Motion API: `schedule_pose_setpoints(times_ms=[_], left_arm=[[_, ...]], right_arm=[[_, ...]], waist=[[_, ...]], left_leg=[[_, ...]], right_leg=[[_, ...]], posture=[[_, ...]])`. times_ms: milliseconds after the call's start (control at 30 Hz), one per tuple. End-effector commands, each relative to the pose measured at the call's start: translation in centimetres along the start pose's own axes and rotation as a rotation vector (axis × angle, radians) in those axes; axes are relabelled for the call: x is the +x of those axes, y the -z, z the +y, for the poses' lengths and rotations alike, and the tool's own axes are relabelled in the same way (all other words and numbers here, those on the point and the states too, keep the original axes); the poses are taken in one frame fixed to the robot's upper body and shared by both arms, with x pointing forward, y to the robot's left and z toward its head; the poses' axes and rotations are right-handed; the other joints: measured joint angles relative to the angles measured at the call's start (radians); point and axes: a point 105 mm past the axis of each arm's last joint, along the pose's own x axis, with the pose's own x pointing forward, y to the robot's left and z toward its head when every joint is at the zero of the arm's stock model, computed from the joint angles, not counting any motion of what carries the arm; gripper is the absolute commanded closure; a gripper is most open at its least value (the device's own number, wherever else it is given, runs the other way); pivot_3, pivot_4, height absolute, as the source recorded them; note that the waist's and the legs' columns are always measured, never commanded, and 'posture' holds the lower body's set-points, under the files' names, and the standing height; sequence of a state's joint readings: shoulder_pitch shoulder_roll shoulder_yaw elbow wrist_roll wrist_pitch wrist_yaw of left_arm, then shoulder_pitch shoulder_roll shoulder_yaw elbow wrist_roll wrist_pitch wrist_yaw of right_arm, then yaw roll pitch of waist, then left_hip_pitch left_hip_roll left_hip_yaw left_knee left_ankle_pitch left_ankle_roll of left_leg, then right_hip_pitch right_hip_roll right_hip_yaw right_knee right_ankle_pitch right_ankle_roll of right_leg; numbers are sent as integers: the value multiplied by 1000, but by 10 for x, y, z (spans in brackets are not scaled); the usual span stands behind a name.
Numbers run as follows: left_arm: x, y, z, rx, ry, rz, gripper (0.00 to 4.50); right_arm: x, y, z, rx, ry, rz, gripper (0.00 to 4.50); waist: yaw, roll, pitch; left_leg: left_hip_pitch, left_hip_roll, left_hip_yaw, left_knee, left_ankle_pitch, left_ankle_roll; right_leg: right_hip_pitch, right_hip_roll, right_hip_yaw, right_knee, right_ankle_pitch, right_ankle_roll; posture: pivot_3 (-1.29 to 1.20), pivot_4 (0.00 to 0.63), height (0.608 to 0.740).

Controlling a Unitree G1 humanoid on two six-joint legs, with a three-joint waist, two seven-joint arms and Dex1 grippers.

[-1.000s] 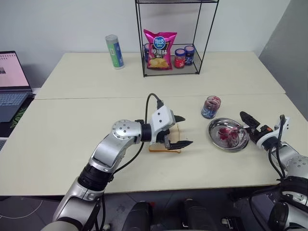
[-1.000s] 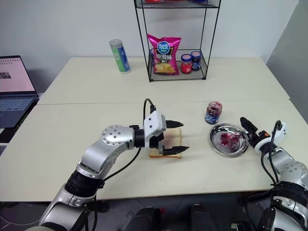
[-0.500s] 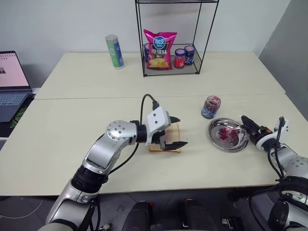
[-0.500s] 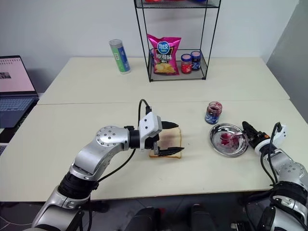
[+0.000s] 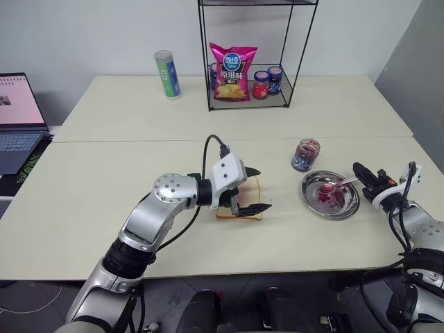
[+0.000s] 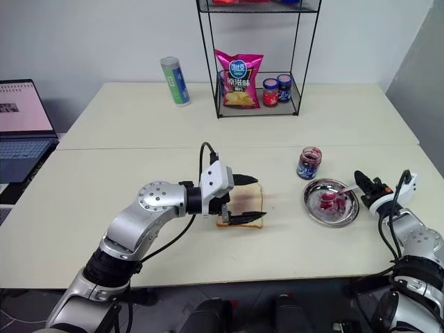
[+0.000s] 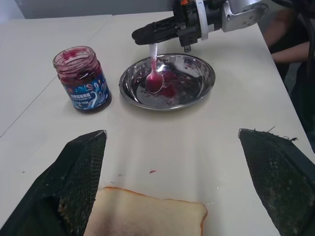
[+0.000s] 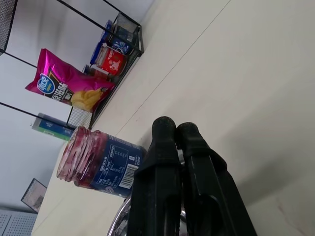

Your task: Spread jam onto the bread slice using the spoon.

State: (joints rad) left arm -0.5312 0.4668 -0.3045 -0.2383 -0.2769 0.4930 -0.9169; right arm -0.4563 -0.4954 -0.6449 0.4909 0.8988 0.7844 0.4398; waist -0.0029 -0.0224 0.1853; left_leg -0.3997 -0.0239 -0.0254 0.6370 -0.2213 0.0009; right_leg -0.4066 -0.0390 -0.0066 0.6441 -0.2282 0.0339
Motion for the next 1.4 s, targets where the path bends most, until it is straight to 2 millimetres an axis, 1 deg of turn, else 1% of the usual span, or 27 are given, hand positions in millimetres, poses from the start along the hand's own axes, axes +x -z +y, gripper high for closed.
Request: schedule_pose_setpoints(times_ms=[33, 67, 100, 200, 233, 300, 333, 400, 533, 600, 700, 833, 1100, 1300, 1400], left_arm=[[-7, -14, 2, 30, 0, -45, 0], [-8, -18, 6, 17, -9, -67, 0], [-9, -21, 8, 7, -16, -84, 0], [-10, -29, 20, -21, -68, -137, 0], [-10, -32, 25, -23, -84, -150, 0], [-6, -39, 31, -16, -106, -178, 0], [-4, -42, 32, -16, -109, -190, 0], [-1, -46, 33, -15, -109, -203, 0], [7, -49, 36, 5, -113, -208, 0], [9, -50, 38, 9, -117, -208, 0], [11, -48, 39, 35, -113, -189, 0], [11, -49, 38, 41, -111, -192, 0], [7, -45, 36, 40, -129, -183, 0], [5, -45, 36, 40, -141, -177, 0], [4, -45, 37, 40, -147, -177, 0]], right_arm=[[-3, -14, 29, 1, -93, -30, 4474], [-3, -17, 45, -17, -137, -33, 4474], [-4, -19, 56, -31, -167, -33, 4474], [-4, -28, 84, -51, -235, -58, 4474], [-3, -32, 94, -57, -254, -74, 4474], [2, -42, 121, -85, -308, -105, 4474], [5, -46, 130, -103, -317, -120, 4474], [11, -51, 138, -110, -317, -140, 4474], [27, -60, 155, -179, -299, -195, 4474], [32, -60, 158, -214, -291, -204, 4474], [42, -55, 167, -309, -293, -194, 4474], [51, -53, 168, -425, -269, -212, 4474], [54, -42, 168, -682, -283, -172, 4474], [57, -35, 167, -786, -289, -146, 4474], [61, -27, 168, -853, -298, -129, 4474]], waist=[[0, 0, 0], [-1, 0, 0], [-1, 1, 0], [0, 1, 1], [0, 1, 1], [0, 2, 1], [0, 2, 1], [-1, 2, 1], [0, 2, 1], [0, 2, 1], [0, 2, 1], [-1, 2, 1], [-1, 2, 1], [-1, 2, 1], [-1, 2, 1]], left_leg=[[0, 0, 0, 0, 0, 0], [0, 0, 0, 0, 0, 0], [0, 0, 0, 0, 0, 0], [-1, 0, 0, 0, 0, 0], [-1, 0, -1, 0, 0, 0], [-1, 0, 0, 1, 0, 0], [-1, 0, 0, 2, 0, 0], [-1, 0, 0, 2, 0, 0], [-2, 0, 0, 2, 0, 0], [-2, 0, 0, 2, 0, 0], [-2, 0, 0, 2, 0, 0], [-2, 0, 0, 2, 0, 0], [-2, 0, 0, 2, 0, 0], [-2, 0, 0, 2, 0, 1], [-2, 0, 0, 2, 0, 0]], right_leg=[[0, 0, 0, 0, 0, 0], [0, 0, 0, 0, 0, 0], [-1, 0, 0, 0, 0, 0], [-1, 0, 0, 1, 0, 0], [-1, 0, 0, 1, 0, 0], [-1, 0, 0, 0, 0, 0], [-1, 0, 0, 1, 1, 1], [-1, 0, 0, 0, 1, 1], [-1, 0, -1, 0, 1, 1], [-1, 0, -1, 0, 1, 1], [-1, 0, 0, 0, 1, 1], [-1, 0, 0, 0, 1, 1], [-2, 0, 0, 0, 1, 0], [-2, 0, 0, 0, 1, 0], [-2, 0, 0, 0, 2, -1]], posture=[[0, 150, 740], [0, 150, 740], [0, 150, 740], [0, 150, 740], [0, 150, 740], [0, 150, 740], [0, 150, 740], [0, 150, 740], [0, 150, 740], [0, 150, 740], [0, 150, 740], [0, 150, 740], [0, 150, 740], [0, 150, 740], [0, 150, 740]])
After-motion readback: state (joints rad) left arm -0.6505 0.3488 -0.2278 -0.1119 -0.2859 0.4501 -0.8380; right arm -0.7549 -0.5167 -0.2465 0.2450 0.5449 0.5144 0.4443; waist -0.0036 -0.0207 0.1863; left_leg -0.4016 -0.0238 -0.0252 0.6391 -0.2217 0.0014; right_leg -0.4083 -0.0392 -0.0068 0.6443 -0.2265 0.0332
